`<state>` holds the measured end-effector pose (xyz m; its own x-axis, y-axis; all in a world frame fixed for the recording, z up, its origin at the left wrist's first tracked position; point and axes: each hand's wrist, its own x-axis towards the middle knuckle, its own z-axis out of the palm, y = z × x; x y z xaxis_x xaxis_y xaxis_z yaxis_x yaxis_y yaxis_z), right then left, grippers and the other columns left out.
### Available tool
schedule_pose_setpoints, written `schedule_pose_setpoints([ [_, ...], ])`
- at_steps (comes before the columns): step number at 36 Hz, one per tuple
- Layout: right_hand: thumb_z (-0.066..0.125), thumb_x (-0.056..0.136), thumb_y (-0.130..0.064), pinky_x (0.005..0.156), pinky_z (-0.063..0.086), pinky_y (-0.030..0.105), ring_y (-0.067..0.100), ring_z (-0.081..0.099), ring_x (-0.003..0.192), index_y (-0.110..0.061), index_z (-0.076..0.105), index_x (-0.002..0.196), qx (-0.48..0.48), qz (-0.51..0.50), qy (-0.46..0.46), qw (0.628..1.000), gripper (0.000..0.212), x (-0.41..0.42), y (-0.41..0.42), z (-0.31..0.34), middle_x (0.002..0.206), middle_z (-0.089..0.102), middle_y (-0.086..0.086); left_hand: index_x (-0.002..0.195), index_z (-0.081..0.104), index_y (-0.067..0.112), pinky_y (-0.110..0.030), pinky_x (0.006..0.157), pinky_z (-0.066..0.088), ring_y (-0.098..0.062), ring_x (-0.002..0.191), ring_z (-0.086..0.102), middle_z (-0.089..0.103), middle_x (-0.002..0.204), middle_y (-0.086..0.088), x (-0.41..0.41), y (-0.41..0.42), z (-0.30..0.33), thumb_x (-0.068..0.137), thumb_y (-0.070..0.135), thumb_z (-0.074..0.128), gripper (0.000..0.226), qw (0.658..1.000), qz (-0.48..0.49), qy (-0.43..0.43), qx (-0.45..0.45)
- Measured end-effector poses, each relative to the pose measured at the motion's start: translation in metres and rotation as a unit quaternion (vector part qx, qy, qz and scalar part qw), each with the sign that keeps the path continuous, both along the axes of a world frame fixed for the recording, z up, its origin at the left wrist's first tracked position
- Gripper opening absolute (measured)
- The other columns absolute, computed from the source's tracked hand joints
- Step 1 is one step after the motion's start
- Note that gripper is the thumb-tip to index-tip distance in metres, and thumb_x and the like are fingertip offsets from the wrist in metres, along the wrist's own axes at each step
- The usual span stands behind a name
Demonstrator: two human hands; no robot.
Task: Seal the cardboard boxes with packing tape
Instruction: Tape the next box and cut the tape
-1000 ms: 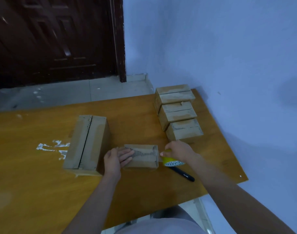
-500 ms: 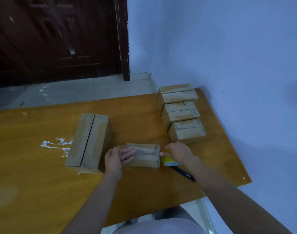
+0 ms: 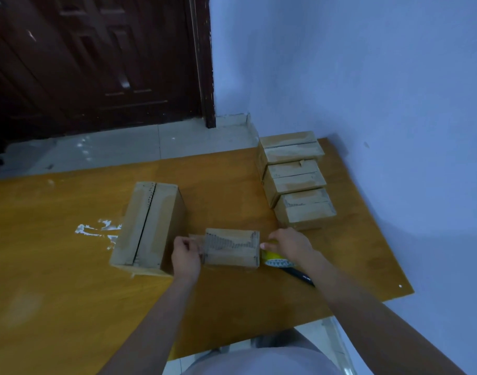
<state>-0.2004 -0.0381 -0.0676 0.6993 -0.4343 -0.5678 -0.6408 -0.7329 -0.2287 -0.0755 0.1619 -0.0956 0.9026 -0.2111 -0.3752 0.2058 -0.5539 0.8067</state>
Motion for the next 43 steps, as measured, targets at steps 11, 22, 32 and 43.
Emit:
schedule_pose_setpoints([
  [11,0.045,0.093,-0.053,0.084,0.051,0.038,0.023,0.06,0.102,-0.016,0.058,0.125,-0.004,0.008,-0.008,1.0,0.051,-0.001,0.002,0.001,0.112,0.065,0.007,0.097,0.058,0.004,-0.039,0.076,0.041,-0.031,0.094,0.054,0.06,0.102,-0.017,0.012,-0.006,-0.015,0.099,0.015,0.047,0.016,0.989,-0.007,0.147,0.012],
  [22,0.044,0.095,-0.05,0.079,0.048,0.034,0.024,0.06,0.1,-0.013,0.061,0.118,-0.054,0.008,0.022,0.998,0.046,0.005,0.014,0.007,0.109,0.065,0.008,0.119,0.056,0.005,-0.036,0.078,0.047,-0.029,0.095,0.056,0.06,0.115,-0.016,0.023,-0.012,-0.022,0.1,0.021,0.041,0.03,0.956,0.006,0.293,-0.003],
  [32,0.045,0.095,-0.047,0.071,0.045,0.033,0.024,0.06,0.096,-0.013,0.062,0.111,0.015,-0.02,-0.004,1.0,0.041,0.006,0.062,-0.001,0.103,0.064,0.008,0.122,0.055,0.0,-0.037,0.081,0.038,-0.026,0.093,0.047,0.057,0.114,-0.02,0.056,-0.004,-0.002,0.099,0.008,0.044,0.027,0.967,-0.041,0.252,0.017],
  [43,0.044,0.095,-0.048,0.057,0.034,0.029,0.014,0.049,0.065,-0.014,0.056,0.075,0.138,-0.122,-0.086,0.979,0.041,0.001,0.075,-0.007,0.07,0.051,0.0,0.116,0.052,0.0,-0.041,0.067,0.047,-0.037,0.09,0.055,0.055,0.106,-0.018,0.04,0.014,0.012,0.098,0.024,0.041,0.032,0.93,-0.219,-0.212,0.205],
])
